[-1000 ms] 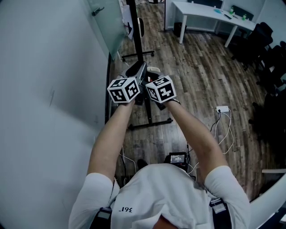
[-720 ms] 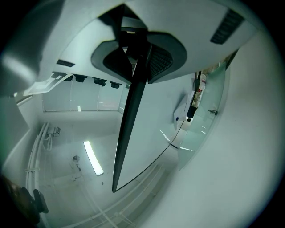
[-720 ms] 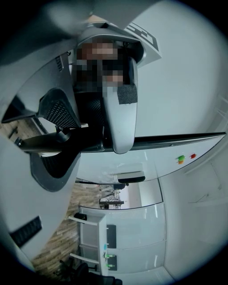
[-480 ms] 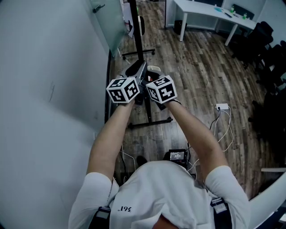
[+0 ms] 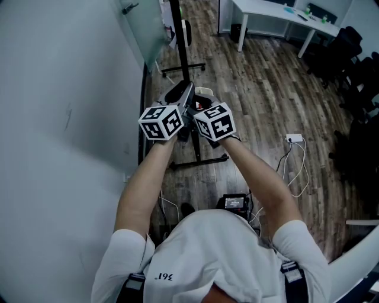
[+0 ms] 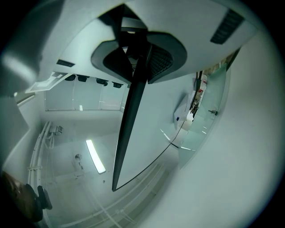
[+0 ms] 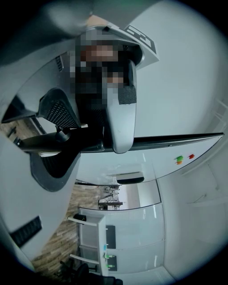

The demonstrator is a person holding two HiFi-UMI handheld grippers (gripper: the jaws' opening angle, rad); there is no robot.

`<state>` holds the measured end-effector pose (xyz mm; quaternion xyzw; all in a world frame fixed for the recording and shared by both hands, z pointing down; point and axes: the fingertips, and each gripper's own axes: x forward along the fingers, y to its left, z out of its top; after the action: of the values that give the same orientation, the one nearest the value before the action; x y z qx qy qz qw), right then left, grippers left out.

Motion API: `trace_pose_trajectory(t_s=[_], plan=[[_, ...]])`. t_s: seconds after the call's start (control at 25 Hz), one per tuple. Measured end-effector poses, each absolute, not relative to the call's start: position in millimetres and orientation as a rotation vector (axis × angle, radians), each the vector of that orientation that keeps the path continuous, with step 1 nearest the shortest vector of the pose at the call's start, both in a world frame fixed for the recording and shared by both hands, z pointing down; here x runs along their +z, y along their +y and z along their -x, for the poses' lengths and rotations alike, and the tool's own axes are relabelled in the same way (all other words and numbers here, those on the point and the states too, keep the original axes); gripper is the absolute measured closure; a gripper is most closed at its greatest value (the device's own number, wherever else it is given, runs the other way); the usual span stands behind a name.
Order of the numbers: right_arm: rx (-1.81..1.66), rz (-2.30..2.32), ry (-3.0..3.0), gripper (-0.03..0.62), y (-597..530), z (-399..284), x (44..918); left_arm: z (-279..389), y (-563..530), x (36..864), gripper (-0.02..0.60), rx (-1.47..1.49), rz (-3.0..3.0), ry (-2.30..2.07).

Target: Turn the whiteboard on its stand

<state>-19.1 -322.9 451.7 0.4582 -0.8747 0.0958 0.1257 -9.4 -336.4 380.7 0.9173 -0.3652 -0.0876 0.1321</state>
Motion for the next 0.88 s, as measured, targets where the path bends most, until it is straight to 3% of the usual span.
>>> trace_pose_trajectory(t_s=[0.88], plan=[[0.268, -1.329, -2.564, 0.416, -282, 29, 452, 20, -296, 382, 0.468, -0.266, -2.662, -1.046]])
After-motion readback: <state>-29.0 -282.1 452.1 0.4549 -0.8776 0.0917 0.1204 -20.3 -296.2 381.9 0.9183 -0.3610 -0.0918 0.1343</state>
